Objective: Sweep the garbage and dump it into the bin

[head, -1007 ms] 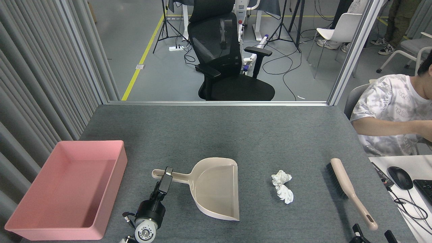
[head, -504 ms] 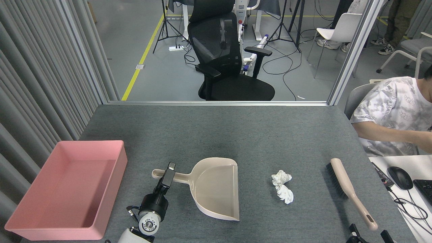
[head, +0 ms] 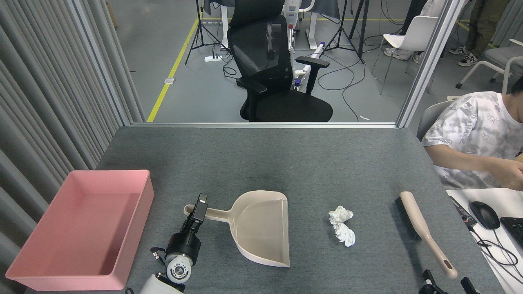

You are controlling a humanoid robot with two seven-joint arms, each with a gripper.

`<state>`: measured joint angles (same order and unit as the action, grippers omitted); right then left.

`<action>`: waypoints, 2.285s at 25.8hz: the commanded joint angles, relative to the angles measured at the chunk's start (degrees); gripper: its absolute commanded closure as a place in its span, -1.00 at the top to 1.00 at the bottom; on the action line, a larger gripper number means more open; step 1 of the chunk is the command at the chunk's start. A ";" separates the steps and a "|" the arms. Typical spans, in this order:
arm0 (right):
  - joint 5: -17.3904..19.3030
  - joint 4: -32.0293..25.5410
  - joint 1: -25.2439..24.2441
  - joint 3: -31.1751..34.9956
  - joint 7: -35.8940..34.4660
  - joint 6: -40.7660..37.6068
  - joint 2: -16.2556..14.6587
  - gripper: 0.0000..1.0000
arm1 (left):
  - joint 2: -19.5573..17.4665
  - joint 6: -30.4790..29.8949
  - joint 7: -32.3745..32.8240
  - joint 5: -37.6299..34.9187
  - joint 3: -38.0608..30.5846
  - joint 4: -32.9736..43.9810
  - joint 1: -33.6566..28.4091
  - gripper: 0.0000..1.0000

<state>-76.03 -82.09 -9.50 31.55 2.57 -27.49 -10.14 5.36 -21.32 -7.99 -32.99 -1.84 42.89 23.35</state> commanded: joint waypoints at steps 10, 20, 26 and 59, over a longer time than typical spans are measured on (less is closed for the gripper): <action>0.00 0.00 -0.08 0.00 -0.20 -0.02 -0.06 0.97 | -0.17 -0.75 -0.19 -0.05 0.52 -0.01 -0.67 0.03; 0.00 0.00 -0.08 0.00 -0.28 -0.02 -0.32 0.97 | -0.26 -1.62 -1.24 0.03 0.43 -0.27 -1.46 0.63; 0.00 0.00 -0.08 0.00 -0.20 -0.02 -0.32 0.97 | -0.26 -2.06 -1.24 0.12 0.34 -0.36 -1.55 0.77; 0.00 0.09 0.18 -1.58 -0.11 3.23 -0.41 0.95 | -1.05 -3.03 -1.24 -0.32 0.43 -0.36 -1.46 -0.46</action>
<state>-76.04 -82.07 -9.43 30.60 2.46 -25.56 -10.48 4.31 -24.29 -9.26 -33.31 -1.43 42.53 21.87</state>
